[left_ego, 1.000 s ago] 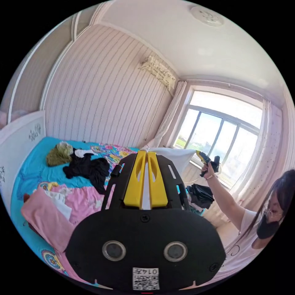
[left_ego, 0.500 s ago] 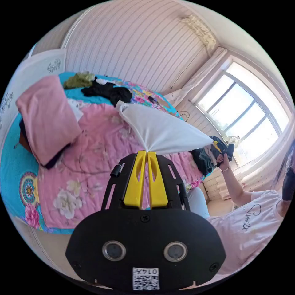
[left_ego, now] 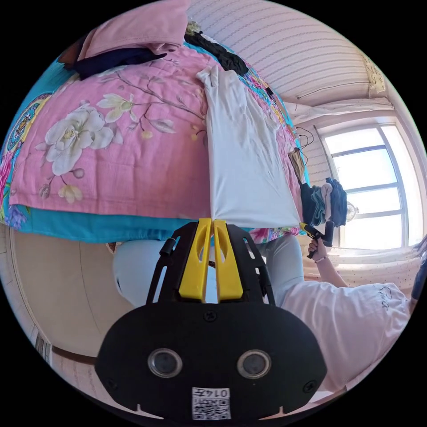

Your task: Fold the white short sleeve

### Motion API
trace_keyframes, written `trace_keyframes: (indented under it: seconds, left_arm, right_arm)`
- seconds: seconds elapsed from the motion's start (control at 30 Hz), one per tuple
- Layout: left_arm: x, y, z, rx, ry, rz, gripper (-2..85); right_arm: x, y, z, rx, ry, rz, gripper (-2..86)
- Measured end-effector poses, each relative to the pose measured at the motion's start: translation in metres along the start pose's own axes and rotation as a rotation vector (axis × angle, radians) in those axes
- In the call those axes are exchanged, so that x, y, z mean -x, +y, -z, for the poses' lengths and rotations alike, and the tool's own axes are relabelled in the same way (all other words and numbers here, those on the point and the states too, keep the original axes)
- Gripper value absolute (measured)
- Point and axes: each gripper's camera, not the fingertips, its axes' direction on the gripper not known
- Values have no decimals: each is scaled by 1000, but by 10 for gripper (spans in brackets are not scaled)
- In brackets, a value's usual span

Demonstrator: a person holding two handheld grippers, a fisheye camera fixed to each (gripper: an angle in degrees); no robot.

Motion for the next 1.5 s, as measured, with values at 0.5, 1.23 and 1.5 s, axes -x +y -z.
trace_keyframes:
  seconds: [0.5, 1.23, 1.5]
  left_arm:
    - [50, 42, -21, 70, -139, -24, -10]
    - [90, 135, -41, 66, -339, -158, 4]
    - [49, 209, -8, -192, -331, -368, -9]
  right_arm:
    - [-42, 33, -80, 255, 147, 51, 1]
    - [-96, 83, -84, 228, 242, 11, 11]
    - [-84, 113, -60, 160, 261, 85, 9]
